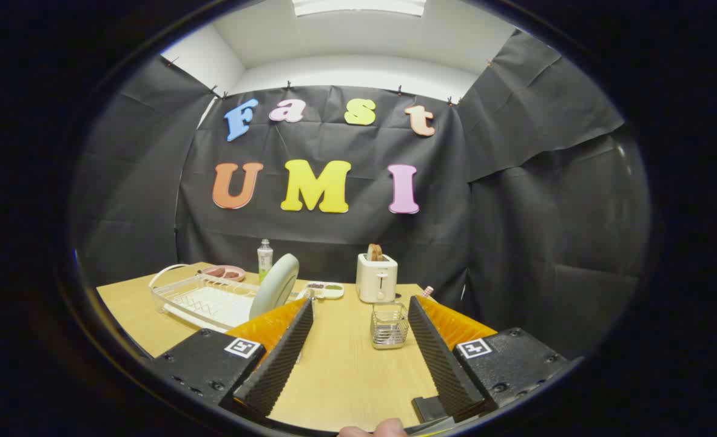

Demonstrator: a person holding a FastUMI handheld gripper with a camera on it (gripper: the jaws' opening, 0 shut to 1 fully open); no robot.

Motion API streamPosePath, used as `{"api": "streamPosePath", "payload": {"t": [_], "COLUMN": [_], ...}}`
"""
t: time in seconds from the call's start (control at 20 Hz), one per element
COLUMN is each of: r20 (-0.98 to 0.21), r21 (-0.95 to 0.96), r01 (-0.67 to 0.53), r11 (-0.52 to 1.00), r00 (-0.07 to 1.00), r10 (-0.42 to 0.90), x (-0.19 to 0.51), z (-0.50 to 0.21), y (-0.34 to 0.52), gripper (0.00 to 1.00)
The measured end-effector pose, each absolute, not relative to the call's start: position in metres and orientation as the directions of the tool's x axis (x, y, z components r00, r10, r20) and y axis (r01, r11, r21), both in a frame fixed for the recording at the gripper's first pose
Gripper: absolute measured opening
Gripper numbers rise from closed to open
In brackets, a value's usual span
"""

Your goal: Take the plate from the dish rack, then take the spoon from the basket and place it into the plate.

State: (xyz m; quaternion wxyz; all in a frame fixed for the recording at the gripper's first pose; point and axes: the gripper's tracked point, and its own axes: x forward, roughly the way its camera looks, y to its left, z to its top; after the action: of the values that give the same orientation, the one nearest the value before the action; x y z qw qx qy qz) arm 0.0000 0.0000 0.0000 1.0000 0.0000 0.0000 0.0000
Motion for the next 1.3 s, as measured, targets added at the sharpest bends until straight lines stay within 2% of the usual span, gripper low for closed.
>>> {"api": "streamPosePath", "payload": {"t": [0.65,1.3], "r20": [0.042,0.009], "r21": [0.055,0.016], "r01": [-0.053,-0.096], "r11": [0.997,0.995], "r00": [0.998,0.995], "r10": [0.051,0.096], "x": [0.010,0.021], "z": [0.016,0.021], "y": [0.021,0.035], "gripper": [1.00,1.00]}}
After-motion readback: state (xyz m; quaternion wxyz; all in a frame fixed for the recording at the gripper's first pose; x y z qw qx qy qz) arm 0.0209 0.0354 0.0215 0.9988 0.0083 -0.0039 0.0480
